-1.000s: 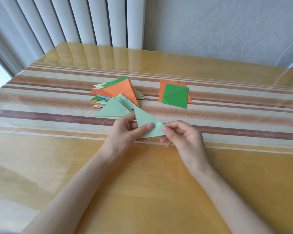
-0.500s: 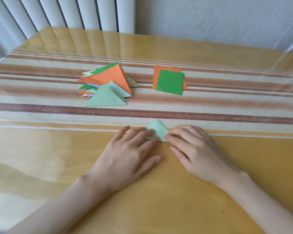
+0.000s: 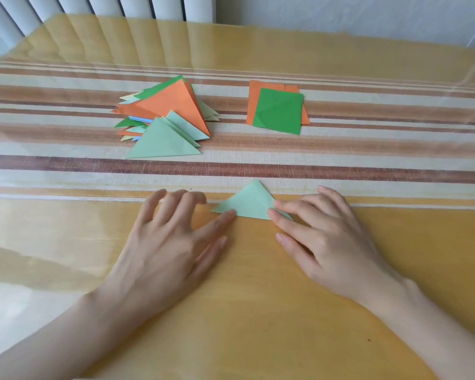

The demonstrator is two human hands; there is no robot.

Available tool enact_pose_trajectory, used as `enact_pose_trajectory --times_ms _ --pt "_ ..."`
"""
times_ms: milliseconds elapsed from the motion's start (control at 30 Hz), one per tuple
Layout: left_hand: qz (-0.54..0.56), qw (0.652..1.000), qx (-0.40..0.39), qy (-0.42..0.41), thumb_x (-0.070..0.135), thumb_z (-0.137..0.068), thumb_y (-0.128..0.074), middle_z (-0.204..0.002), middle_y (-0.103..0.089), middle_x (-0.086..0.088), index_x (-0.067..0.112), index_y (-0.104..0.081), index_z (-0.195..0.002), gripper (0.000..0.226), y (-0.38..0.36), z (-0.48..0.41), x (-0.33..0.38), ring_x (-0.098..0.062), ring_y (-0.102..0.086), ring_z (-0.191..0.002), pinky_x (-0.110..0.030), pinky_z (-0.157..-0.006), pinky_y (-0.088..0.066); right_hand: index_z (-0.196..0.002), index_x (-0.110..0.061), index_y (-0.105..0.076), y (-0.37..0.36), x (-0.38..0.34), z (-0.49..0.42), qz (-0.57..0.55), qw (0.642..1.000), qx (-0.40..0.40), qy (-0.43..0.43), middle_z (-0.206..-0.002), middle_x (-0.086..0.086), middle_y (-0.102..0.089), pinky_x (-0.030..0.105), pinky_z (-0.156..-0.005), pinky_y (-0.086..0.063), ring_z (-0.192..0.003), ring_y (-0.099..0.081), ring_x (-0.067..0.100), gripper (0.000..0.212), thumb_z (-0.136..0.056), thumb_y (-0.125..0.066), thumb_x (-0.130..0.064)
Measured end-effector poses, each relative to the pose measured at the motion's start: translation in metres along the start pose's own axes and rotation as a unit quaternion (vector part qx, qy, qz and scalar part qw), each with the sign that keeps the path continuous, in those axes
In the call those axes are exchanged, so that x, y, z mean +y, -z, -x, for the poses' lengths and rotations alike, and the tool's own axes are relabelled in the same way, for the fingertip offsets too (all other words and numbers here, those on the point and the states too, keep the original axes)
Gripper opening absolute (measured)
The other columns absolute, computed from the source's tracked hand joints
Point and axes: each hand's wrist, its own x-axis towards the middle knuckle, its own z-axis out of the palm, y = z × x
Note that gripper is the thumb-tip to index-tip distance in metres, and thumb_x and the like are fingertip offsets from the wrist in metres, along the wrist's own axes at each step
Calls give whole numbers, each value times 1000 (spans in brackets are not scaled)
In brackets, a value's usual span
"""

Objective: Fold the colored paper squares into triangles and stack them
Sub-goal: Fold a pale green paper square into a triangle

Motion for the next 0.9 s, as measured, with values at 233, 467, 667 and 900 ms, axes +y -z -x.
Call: enact_pose_trajectory --times_ms 233,467,667,900 --pt "-3 999 -2 31 43 -96 -36 -119 -56 -14 19 -65 -123 46 8 12 -11 -31 -46 -106 -48 -100 -31 -112 -12 -71 0 -2 1 5 1000 4 4 -113 2 -67 45 -102 -34 -101 -54 22 35 -93 -47 -28" --pt "93 994 -26 -59 43 -99 -34 -130 -59 -3 12 -61 -127 49 -10 -15 30 -24 -55 -121 -37 -101 -37 -116 -11 -69 12 -9 0 -23 998 -14 -53 -114 0 -64 39 -96 -40 -105 -51 22 36 -94 -48 -32" --pt "142 989 -10 -47 37 -98 -38 -130 -60 1 15 -62 -127 44 -14 -14 31 -19 -55 -122 -32 -101 -37 -116 -12 -67 6 -30 -4 67 992 -8 -107 -104 3 -61 37 -90 -36 -97 -49 25 43 -97 -37 -36" --pt "144 988 -14 -44 35 -96 -40 -130 -60 3 17 -60 -129 43 -16 -14 29 -19 -54 -122 -32 -101 -37 -120 -18 -67 -7 -8 -43 73 994 -19 -74 -102 5 -58 39 -84 -36 -97 -49 27 43 -96 -37 -39"
